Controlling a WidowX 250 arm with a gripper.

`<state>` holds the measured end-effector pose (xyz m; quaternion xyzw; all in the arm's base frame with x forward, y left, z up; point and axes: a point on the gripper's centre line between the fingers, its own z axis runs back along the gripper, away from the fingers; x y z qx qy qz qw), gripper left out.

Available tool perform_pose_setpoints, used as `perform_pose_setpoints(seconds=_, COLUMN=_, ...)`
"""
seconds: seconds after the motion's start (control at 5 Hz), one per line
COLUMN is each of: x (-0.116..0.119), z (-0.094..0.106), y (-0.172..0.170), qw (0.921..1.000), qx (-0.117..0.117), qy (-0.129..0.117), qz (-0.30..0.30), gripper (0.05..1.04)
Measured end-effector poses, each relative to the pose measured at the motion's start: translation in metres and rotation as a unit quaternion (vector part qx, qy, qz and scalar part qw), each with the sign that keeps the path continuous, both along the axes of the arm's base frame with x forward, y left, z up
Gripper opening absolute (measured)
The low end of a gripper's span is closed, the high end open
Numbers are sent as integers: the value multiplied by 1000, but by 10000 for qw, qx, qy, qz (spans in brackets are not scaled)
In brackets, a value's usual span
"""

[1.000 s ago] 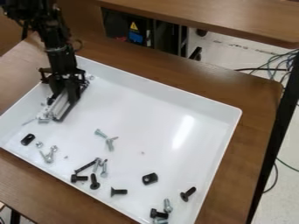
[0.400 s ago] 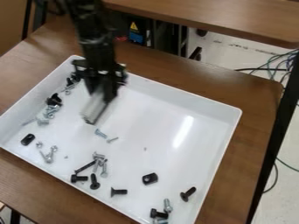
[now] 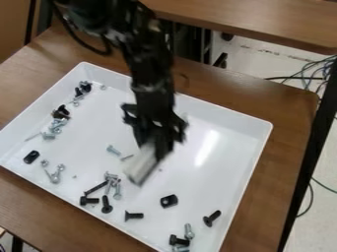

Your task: Sweep into pile

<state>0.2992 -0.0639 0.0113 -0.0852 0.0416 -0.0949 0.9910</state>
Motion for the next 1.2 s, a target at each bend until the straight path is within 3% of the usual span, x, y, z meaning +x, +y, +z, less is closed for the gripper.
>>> perform_pose_setpoints(seconds=0.2, x=-14, z=-3, y=-48, qw=9994, qx=-201, qy=-5, qz=-275, gripper=359)
perform_pose_setpoints(seconds=0.4, x=-29, z=-14, y=-91, qw=9987, qx=-367, qy=155, qz=-323, gripper=358)
perform_pose_setpoints(seconds=0.6, x=-40, z=-22, y=-112, qw=9977, qx=-338, qy=283, qz=-516, gripper=359)
perform_pose_setpoints(seconds=1.0, x=-34, z=-28, y=-104, qw=9954, qx=-858, qy=404, qz=-119, gripper=359)
perform_pose_setpoints(seconds=1.2, x=-32, z=-29, y=-91, qw=9951, qx=-946, qy=272, qz=52, gripper=359)
